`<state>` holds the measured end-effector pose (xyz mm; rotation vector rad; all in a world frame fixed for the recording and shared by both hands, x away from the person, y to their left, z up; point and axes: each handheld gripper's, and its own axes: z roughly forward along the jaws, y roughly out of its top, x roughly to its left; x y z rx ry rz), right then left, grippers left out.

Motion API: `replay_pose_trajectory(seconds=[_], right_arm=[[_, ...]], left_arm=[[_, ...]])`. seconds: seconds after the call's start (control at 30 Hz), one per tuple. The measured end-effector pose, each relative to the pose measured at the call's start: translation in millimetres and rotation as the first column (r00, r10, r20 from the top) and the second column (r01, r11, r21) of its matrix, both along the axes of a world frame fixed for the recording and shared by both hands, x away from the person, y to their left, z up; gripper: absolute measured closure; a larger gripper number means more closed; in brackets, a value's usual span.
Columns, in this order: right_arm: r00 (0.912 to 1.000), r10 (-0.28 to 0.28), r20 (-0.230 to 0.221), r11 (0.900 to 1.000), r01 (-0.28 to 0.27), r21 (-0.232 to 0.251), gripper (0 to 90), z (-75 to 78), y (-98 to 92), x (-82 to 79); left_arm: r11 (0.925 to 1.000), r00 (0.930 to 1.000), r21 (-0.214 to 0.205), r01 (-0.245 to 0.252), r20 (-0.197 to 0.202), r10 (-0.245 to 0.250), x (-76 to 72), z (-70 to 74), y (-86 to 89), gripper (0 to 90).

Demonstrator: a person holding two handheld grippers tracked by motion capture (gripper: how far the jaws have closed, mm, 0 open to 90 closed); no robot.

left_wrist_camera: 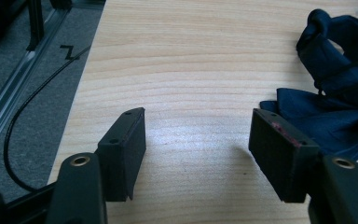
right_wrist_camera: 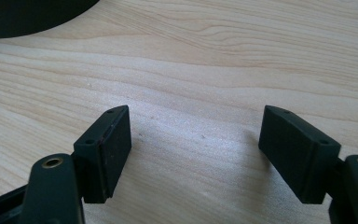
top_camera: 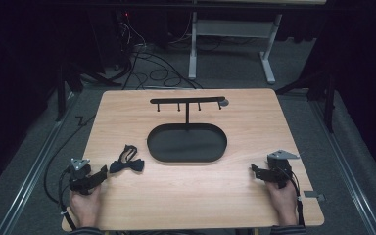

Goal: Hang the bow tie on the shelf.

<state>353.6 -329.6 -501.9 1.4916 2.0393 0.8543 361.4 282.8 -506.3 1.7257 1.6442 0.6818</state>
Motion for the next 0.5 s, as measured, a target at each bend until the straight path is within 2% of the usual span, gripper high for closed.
replay_pose_trajectory(seconds=[0.17,0.3,0.5], right_arm=[[1.0000,0.000,0.000,1.0000,0.000,-0.001,26.5,0.0,0.0,0.0],[1.0000,0.001,0.000,1.0000,-0.001,-0.001,26.5,0.0,-0.1,0.0],[1.0000,0.001,0.000,1.0000,-0.001,-0.001,26.5,0.0,-0.1,0.0]], left_arm=[[1.0000,0.9997,-0.001,0.007,0.023,-0.007,-3.1,6.7,-0.1,38.9],[0.9990,0.9985,-0.037,0.023,0.050,-0.021,-5.4,14.9,-0.4,40.4],[0.9968,0.9959,-0.053,0.059,0.072,-0.055,-6.5,22.4,-5.6,43.4]])
